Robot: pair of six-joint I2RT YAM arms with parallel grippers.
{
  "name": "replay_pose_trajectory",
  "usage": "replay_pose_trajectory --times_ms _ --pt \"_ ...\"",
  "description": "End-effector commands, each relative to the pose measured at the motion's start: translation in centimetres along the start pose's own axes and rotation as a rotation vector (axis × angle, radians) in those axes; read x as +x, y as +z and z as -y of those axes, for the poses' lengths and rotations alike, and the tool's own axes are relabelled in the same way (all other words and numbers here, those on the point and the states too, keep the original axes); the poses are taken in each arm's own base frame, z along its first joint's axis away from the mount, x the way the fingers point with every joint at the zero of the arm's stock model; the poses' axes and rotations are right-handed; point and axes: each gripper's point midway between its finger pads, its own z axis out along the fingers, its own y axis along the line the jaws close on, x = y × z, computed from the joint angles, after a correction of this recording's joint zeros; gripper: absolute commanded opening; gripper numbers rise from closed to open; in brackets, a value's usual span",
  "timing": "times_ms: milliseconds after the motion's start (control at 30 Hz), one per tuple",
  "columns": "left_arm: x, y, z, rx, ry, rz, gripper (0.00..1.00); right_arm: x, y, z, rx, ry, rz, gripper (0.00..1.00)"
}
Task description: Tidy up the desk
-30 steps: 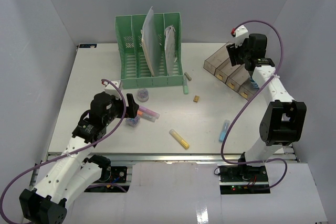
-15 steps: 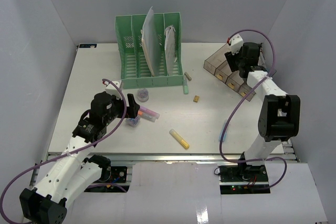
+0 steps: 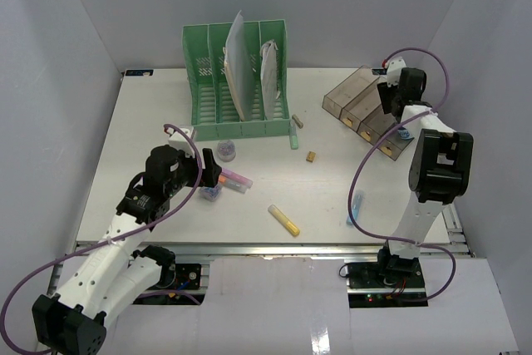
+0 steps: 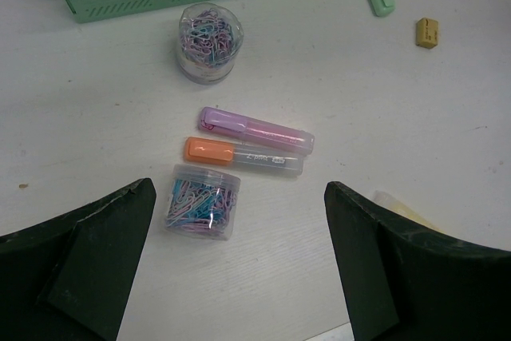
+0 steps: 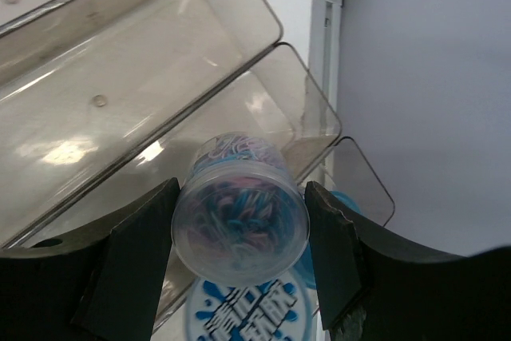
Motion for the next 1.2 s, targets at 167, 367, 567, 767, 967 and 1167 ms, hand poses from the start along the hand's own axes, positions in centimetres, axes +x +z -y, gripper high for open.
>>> replay_pose_trajectory --times_ms 167,367,567,767,967,1167 --pt "0.1 0.4 -0.1 -0.001 0.006 -0.002 0.98 -3.7 2.4 3.8 0.053 0.085 0.092 0.57" --pt "0.2 0.4 -0.2 -0.002 0.006 -0.008 0.98 -4.0 3.6 3.5 0.016 0.105 0.093 0.76" --pt "0.4 0.6 -0.2 -0.004 0.006 -0.016 0.98 -3.6 4.1 3.3 -0.001 0.111 0.09 0.88" --pt "0.2 0.3 -0.1 -0.001 0.006 -0.004 0.98 -4.1 2.4 2.8 -0.035 0.121 0.113 0.9" --pt "0.2 0.2 -0.1 0.003 0.006 -0.001 0.98 -3.9 -1.7 0.7 -0.132 0.117 0.16 0.9" --pt "0.0 0.1 0.1 0.009 -0.002 0.007 0.98 -3.9 -6.4 -2.2 -0.28 0.095 0.22 0.9"
